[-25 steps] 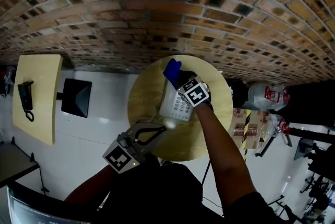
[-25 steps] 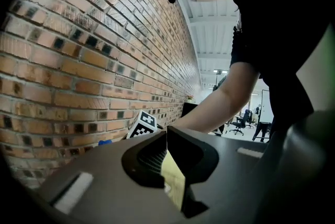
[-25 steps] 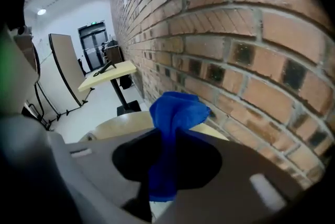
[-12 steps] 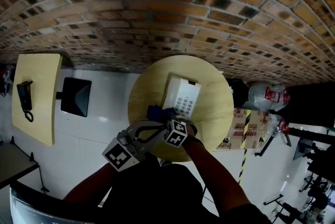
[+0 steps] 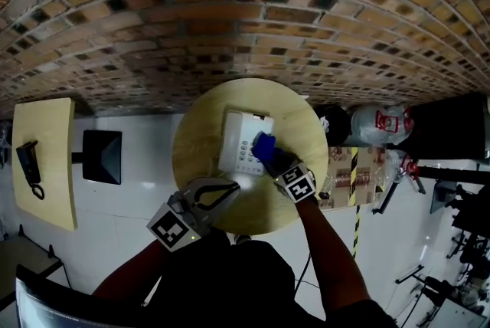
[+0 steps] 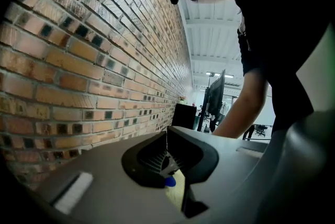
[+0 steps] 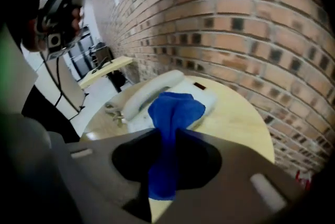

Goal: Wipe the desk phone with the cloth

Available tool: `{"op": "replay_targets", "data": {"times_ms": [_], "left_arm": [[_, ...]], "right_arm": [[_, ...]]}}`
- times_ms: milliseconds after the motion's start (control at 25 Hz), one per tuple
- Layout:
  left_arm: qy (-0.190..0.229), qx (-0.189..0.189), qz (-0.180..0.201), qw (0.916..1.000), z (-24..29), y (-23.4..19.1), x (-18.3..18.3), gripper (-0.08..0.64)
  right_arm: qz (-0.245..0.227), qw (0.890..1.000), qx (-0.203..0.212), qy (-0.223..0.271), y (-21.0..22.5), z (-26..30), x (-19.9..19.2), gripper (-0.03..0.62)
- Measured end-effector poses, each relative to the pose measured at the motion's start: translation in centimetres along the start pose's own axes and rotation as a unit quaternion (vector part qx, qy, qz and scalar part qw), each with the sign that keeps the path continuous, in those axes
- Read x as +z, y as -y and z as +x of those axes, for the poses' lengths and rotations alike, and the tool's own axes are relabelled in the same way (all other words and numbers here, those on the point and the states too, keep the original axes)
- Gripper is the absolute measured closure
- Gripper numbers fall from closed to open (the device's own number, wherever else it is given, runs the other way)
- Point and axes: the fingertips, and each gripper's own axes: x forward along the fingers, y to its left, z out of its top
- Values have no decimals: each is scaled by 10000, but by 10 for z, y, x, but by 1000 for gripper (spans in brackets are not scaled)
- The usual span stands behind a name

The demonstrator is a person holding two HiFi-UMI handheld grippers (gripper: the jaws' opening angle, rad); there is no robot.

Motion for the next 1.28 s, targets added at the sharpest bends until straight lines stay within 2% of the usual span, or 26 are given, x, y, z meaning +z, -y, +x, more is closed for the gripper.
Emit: {"op": "replay_targets", "data": {"times_ms": [120,240,400,480,640,720,840,960,1040,1120,1200,1280], "left_arm": [[-9,-73,21,10000,4,5,-1,565],[-96,-105,8,9999,4,9,-6,564],[-174,-123,65,9998,2,9,-10,565],[-189,-208,295,9992,1,9,-10,563],[-162,-169,4,9997,2,8,-9,563],[-82,-181,13,9998,1,8,-4,565],[28,-332,408,9986,-1,12,5,565],[29,-280,121,9995,-3,16,9,565],[129,-285,111,9994,-4,23,17,565],[217,-284,184,9992,-6,33,25,565],[245,-261,250,9990,-9,47,31,568],[287,-205,312,9989,-13,64,34,568]], "right_arm": [[796,9954,-471,-246,54,-3,-36,505],[1234,9878,-712,-623,80,-1,-76,503],[1372,9847,-701,-814,87,9,-92,478],[1381,9846,-702,-809,85,14,-89,387],[1430,9844,-763,-683,87,11,-77,310],[1489,9842,-871,-389,90,-1,-62,310],[1408,9840,-1053,279,86,-36,-28,310],[1188,9788,-1032,1314,63,-92,21,310],[979,9685,-897,2108,36,-137,58,311],[762,9528,-718,2850,3,-183,92,316],[545,9383,-557,3370,-32,-222,114,328],[324,9287,-432,3669,-64,-253,123,387]]}}
